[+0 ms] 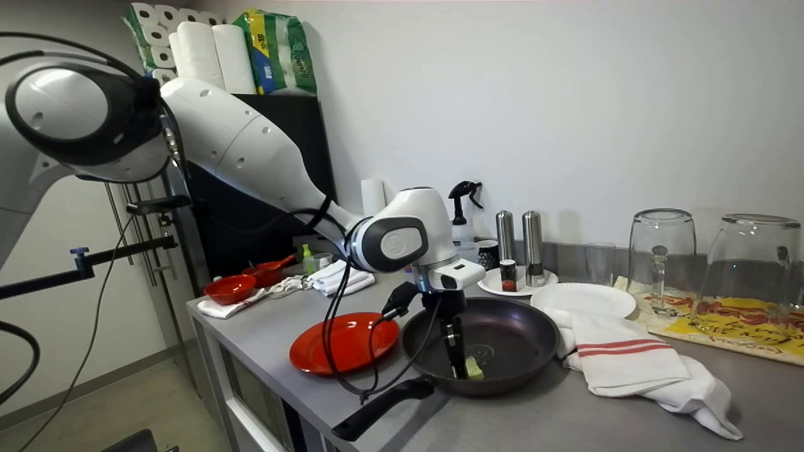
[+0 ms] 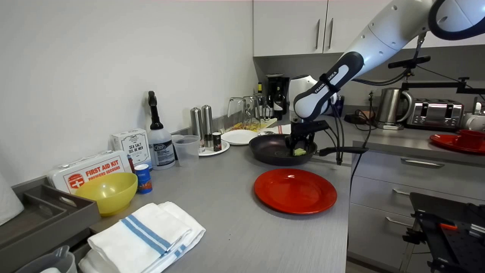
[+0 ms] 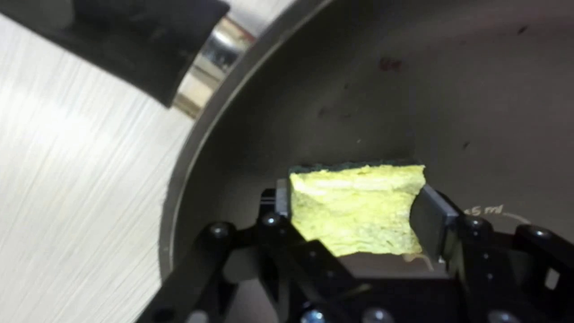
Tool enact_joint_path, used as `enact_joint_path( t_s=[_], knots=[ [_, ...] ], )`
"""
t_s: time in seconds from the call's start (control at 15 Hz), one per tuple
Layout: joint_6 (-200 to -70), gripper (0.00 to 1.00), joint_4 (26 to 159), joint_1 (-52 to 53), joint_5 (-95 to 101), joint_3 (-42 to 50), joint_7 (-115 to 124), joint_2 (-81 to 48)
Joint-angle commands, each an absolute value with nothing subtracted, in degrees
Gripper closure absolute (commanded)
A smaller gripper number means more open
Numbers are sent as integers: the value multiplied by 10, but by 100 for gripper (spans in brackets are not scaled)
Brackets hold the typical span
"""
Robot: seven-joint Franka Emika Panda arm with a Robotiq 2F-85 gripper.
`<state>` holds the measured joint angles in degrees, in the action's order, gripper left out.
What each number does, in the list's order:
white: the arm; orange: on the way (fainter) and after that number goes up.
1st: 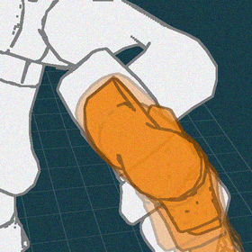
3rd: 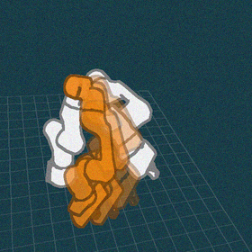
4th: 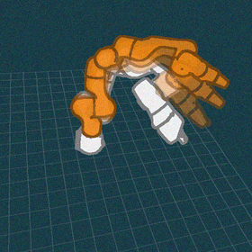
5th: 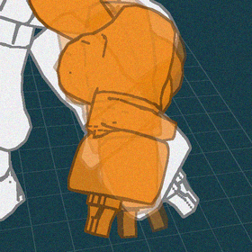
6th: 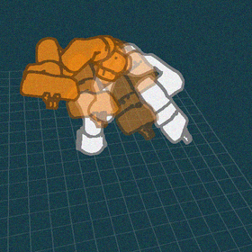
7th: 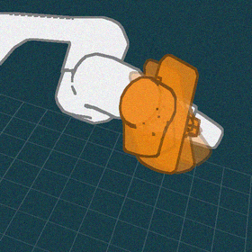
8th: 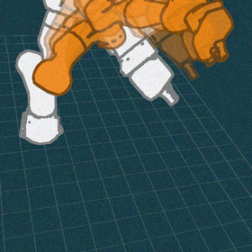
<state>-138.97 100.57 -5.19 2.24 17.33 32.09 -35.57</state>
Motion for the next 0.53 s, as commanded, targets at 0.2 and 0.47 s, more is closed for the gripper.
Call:
enact_joint_path(
  t_s=[0.2, 0.47],
  knots=[
    [-1291, 61, 1012, -99, -83, 79, 184, -331],
    [-1239, 61, 992, -116, -103, 50, 90, -341]
  ],
)
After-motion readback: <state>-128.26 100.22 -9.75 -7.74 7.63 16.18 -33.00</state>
